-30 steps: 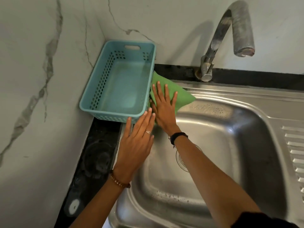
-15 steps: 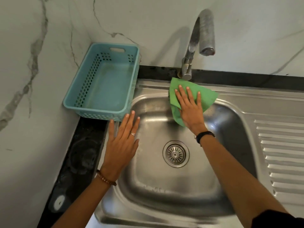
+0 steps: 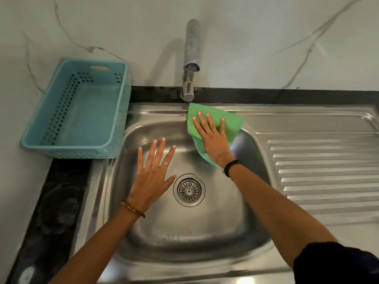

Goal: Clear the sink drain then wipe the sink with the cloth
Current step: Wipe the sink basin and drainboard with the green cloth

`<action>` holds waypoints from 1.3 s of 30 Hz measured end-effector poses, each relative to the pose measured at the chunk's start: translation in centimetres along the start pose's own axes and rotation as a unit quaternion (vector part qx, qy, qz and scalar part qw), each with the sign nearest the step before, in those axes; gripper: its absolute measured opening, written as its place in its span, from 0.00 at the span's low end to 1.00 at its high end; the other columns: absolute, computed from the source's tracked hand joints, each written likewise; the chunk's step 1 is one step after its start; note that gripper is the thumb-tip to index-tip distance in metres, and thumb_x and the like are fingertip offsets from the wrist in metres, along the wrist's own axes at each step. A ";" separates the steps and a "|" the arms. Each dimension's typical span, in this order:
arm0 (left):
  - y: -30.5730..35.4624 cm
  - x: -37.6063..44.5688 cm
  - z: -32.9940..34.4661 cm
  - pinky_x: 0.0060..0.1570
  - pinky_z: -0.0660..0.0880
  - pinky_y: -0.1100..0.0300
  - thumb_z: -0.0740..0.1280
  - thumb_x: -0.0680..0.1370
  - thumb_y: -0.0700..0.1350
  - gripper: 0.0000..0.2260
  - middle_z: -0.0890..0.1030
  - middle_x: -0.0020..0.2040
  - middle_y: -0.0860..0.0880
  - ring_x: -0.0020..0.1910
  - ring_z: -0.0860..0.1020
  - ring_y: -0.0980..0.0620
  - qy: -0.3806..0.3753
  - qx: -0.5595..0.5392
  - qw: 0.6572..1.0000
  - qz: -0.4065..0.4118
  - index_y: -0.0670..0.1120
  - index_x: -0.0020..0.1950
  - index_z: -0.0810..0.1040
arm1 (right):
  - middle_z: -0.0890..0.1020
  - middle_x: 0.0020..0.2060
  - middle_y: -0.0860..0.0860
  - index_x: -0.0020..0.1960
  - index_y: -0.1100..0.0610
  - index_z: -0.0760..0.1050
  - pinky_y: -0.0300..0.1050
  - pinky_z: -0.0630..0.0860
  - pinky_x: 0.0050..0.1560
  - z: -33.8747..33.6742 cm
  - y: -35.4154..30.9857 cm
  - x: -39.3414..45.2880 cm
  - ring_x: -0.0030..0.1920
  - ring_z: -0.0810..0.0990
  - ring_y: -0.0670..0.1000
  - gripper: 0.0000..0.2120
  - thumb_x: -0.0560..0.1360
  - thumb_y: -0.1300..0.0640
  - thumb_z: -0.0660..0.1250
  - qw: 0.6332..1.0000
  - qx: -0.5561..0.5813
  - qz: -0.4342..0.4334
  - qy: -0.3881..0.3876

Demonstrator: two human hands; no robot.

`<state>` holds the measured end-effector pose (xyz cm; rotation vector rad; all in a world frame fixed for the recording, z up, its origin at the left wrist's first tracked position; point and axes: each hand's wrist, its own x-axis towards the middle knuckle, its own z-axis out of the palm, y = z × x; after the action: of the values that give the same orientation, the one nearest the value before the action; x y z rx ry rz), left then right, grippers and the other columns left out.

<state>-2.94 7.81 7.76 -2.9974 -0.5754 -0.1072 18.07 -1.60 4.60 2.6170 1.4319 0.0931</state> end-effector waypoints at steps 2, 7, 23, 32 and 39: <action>0.0 0.2 0.4 0.64 0.54 0.35 0.76 0.63 0.58 0.42 0.66 0.72 0.38 0.70 0.65 0.36 -0.006 -0.012 1.000 -0.003 0.45 0.72 0.64 | 0.48 0.78 0.50 0.77 0.51 0.41 0.72 0.45 0.69 0.3 1.4 0.1 0.77 0.48 0.56 0.39 0.74 0.65 0.57 0.997 -0.065 -0.028 0.007; 0.2 -0.1 1.4 0.62 0.59 0.31 0.77 0.61 0.57 0.42 0.68 0.70 0.36 0.68 0.67 0.34 -0.049 -0.015 0.999 -0.003 0.44 0.70 0.68 | 0.56 0.76 0.42 0.76 0.46 0.48 0.67 0.50 0.71 1.2 6.1 -2.5 0.75 0.58 0.49 0.38 0.72 0.57 0.63 0.971 -0.236 -0.031 -0.036; 0.8 -3.7 1.6 0.59 0.49 0.31 0.75 0.62 0.60 0.44 0.67 0.71 0.36 0.70 0.60 0.33 -0.104 -0.066 0.992 0.024 0.46 0.72 0.64 | 0.45 0.78 0.52 0.77 0.50 0.47 0.61 0.36 0.74 2.7 7.0 -6.1 0.77 0.41 0.57 0.24 0.82 0.46 0.42 0.862 -0.385 -0.131 -0.303; 2.7 -7.7 2.0 0.61 0.21 0.42 0.50 0.71 0.70 0.42 0.23 0.69 0.50 0.65 0.20 0.47 -0.295 -0.151 0.938 0.098 0.56 0.65 0.21 | 0.53 0.77 0.56 0.76 0.56 0.52 0.59 0.42 0.75 0.8 4.5 -12.7 0.77 0.47 0.58 0.27 0.81 0.45 0.46 0.833 -0.298 -0.099 -0.456; 3.9 -9.9 0.3 0.66 0.23 0.42 0.49 0.71 0.71 0.39 0.33 0.75 0.53 0.68 0.24 0.54 -0.419 -0.239 0.870 0.102 0.59 0.72 0.30 | 0.60 0.75 0.56 0.75 0.56 0.58 0.60 0.40 0.74 0.5 4.5 -14.9 0.76 0.51 0.58 0.25 0.80 0.47 0.49 0.859 -0.251 -0.084 -0.438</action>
<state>-10.62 0.62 6.35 -3.4423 -0.2825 1.3015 13.78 -16.59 5.20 1.7043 1.0693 -0.5876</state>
